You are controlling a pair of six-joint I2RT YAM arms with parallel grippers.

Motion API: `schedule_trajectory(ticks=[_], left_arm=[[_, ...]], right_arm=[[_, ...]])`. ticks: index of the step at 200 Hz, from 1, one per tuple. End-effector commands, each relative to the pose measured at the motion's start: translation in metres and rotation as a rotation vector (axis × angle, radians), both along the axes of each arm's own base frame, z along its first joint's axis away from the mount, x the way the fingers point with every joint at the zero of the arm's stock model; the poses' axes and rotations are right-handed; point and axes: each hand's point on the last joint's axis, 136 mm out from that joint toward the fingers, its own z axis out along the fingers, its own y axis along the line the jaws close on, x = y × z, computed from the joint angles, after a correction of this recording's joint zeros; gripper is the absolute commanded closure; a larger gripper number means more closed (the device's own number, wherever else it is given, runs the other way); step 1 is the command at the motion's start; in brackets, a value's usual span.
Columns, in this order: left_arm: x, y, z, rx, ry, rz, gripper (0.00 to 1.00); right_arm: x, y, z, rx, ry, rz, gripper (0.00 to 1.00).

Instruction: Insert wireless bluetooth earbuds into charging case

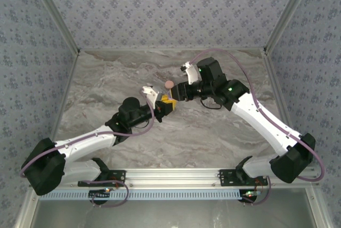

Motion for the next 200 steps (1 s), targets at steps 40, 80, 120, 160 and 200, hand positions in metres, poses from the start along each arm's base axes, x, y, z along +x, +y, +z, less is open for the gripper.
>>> schedule_trajectory(ticks=[40, 80, 120, 160, 200], left_arm=[[-0.009, -0.004, 0.029, -0.052, -0.07, -0.048, 0.8], [-0.009, -0.006, 0.028, -0.049, -0.068, -0.056, 0.8], [-0.008, -0.006, 0.026, -0.043, -0.064, -0.053, 0.8], [-0.009, -0.007, 0.019, -0.003, -0.059, -0.061, 0.8], [-0.019, -0.012, 0.011, 0.069, -0.111, -0.103, 0.8]], right_arm=[[-0.002, 0.006, 0.004, -0.024, -0.007, 0.032, 0.6], [-0.006, 0.011, 0.004, -0.026, -0.006, 0.06, 0.6], [-0.003, 0.01, 0.007, -0.034, -0.025, 0.048, 0.6], [0.002, 0.0, 0.01, -0.045, -0.047, -0.007, 0.62], [0.009, -0.011, 0.01, -0.039, -0.034, -0.063, 0.71]])
